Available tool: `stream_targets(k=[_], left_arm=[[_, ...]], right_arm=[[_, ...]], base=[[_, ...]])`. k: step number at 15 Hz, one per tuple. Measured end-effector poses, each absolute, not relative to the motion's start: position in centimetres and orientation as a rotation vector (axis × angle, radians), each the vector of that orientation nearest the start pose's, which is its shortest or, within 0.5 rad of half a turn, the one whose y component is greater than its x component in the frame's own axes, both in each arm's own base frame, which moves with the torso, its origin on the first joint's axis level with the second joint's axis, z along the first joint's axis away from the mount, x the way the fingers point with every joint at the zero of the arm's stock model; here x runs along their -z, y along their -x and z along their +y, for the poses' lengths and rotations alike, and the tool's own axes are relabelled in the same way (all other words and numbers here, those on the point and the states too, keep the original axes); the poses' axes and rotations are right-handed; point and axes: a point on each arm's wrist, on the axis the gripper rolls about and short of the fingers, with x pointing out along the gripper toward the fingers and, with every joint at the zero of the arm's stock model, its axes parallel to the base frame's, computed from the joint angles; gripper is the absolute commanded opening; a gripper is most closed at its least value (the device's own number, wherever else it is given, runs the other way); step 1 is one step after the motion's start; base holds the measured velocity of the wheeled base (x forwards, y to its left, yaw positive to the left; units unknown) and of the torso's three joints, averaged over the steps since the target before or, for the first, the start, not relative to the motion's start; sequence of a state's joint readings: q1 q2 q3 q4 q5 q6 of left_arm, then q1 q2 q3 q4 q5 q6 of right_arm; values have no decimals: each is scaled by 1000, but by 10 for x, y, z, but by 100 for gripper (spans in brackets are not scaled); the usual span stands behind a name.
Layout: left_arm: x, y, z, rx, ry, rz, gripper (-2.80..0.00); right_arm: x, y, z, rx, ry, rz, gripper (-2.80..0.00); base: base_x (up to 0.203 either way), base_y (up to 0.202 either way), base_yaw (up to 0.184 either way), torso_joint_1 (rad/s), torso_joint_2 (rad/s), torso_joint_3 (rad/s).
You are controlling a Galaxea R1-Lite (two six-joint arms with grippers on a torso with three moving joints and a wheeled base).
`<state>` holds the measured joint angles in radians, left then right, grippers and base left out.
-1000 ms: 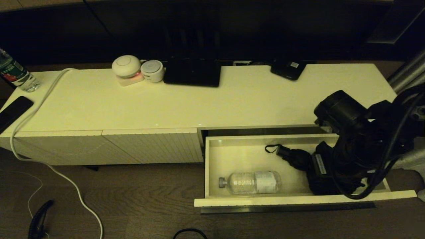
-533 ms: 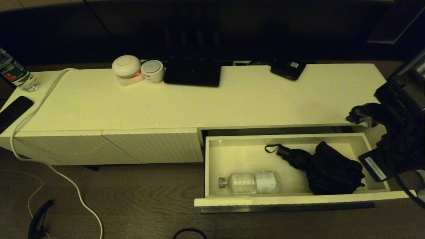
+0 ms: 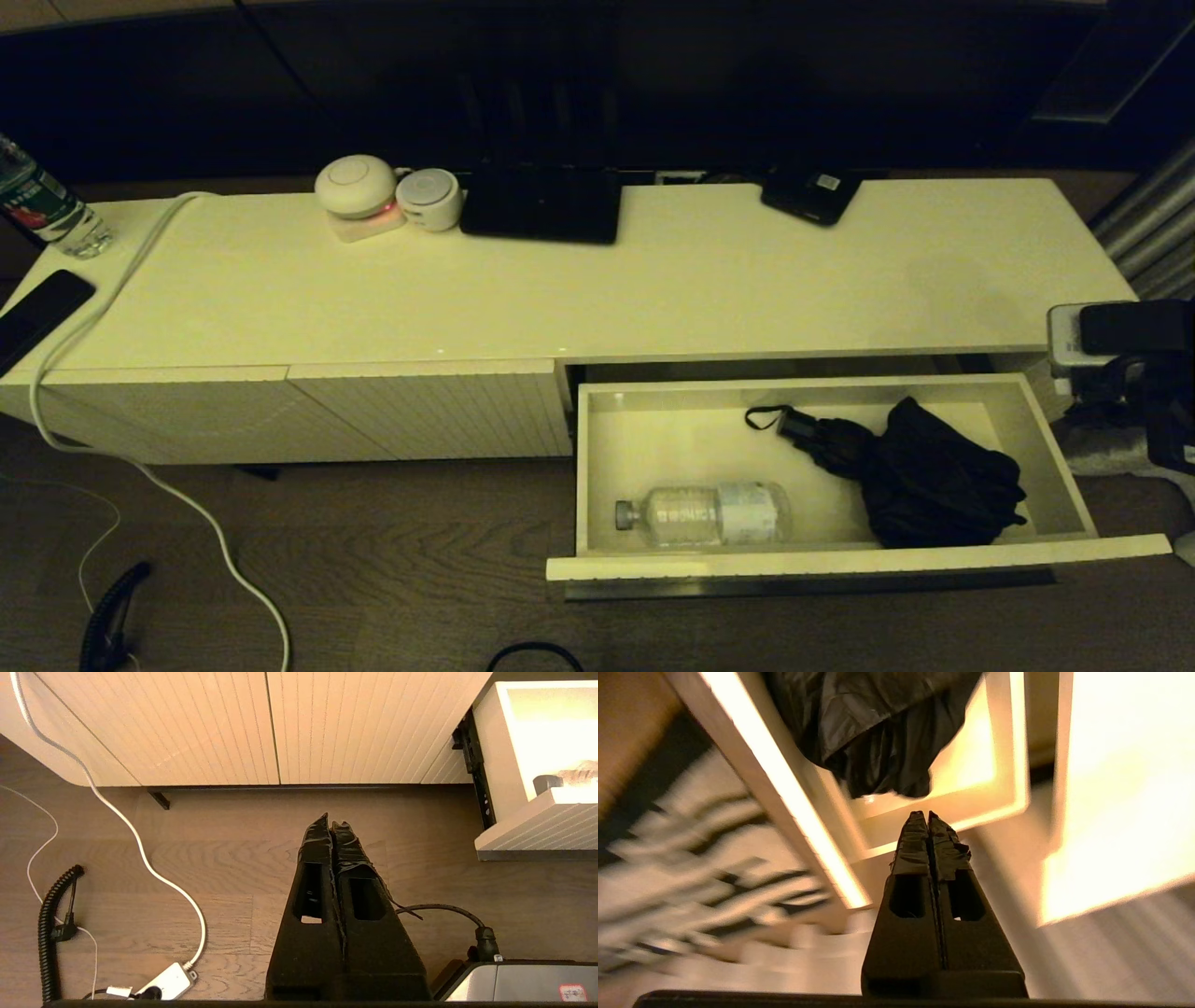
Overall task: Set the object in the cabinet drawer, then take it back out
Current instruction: Take the umbrella out of the drawer and put it on the table
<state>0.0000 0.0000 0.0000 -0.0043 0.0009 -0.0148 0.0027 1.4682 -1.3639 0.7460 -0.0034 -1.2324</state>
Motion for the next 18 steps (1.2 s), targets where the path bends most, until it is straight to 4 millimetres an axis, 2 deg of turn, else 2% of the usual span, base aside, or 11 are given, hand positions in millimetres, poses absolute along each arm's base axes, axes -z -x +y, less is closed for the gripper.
stream_targets(k=[4,6,12,18], left_arm=[[-76,23,0,-1,15,-5,-280],[-76,23,0,-1,15,-4,-280],[-76,23,0,-1,15,-4,-280],[-76,23,0,-2,15,-4,-280]], right_arm=[[-263,-236,-4,-725,1368,738,-280],[-253,-246,-8,-813,1420,774,-280],[-231,-283,-8,-910,1368,788,-280],[-217,-304,-10,-943,1342,810,-280]], base=[[0,0,0,0,0,0],[0,0,0,0,0,0],[0,0,0,0,0,0],[0,0,0,0,0,0]])
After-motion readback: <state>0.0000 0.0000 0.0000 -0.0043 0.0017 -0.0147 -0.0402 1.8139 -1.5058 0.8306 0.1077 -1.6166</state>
